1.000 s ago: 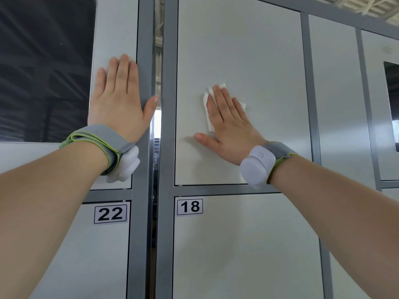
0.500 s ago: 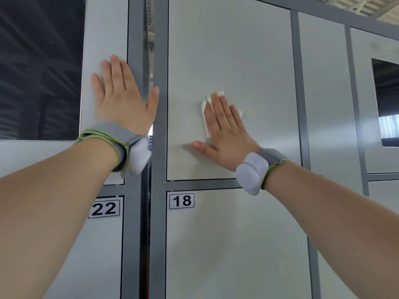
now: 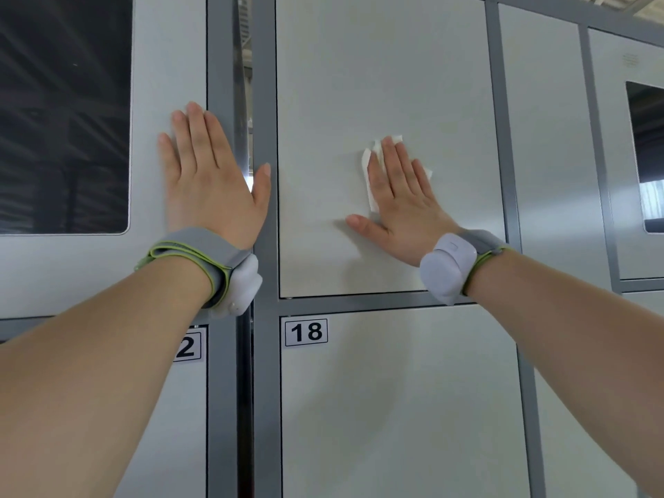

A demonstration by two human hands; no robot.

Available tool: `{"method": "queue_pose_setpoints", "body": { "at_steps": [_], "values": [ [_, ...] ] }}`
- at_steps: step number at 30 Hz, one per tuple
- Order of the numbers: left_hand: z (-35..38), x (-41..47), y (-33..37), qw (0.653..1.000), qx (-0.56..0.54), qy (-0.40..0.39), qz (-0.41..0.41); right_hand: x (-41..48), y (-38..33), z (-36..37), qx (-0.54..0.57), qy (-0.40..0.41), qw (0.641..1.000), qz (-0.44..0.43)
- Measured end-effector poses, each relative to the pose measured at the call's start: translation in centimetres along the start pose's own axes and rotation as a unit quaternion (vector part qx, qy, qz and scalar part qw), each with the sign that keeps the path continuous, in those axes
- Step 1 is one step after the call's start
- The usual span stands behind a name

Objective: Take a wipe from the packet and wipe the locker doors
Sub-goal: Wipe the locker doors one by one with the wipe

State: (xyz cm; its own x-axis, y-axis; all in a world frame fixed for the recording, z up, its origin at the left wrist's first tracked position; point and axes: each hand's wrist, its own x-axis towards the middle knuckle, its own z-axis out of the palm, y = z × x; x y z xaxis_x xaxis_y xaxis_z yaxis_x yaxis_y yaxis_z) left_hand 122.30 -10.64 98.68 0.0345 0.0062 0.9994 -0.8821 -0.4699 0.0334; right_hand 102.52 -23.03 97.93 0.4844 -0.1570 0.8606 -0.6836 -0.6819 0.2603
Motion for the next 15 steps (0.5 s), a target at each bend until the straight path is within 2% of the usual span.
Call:
{"method": "queue_pose_setpoints", "body": {
  "at_steps": [4,7,9,15],
  "values": [
    [0.1,0.1,-0.1,1.0,0.002,0.003,0.002,2.1,1.8,-0.8,0.03,0.011,0.996,0.086],
    [0.2,0.0,0.0,1.0,-0.001,0.01,0.004,2.6,1.9,-0.8,0.049,0.022,0.993,0.109],
    [0.3,-0.1,-0.1,1.0,-0.001,0.01,0.003,1.9,1.3,-0.3,0.046,0.016,0.995,0.092],
    [0.2,0.0,0.1,1.0,-0.011,0.01,-0.01,-2.3,1.2,1.1,-0.018,-0.017,0.999,-0.044]
  ]
}}
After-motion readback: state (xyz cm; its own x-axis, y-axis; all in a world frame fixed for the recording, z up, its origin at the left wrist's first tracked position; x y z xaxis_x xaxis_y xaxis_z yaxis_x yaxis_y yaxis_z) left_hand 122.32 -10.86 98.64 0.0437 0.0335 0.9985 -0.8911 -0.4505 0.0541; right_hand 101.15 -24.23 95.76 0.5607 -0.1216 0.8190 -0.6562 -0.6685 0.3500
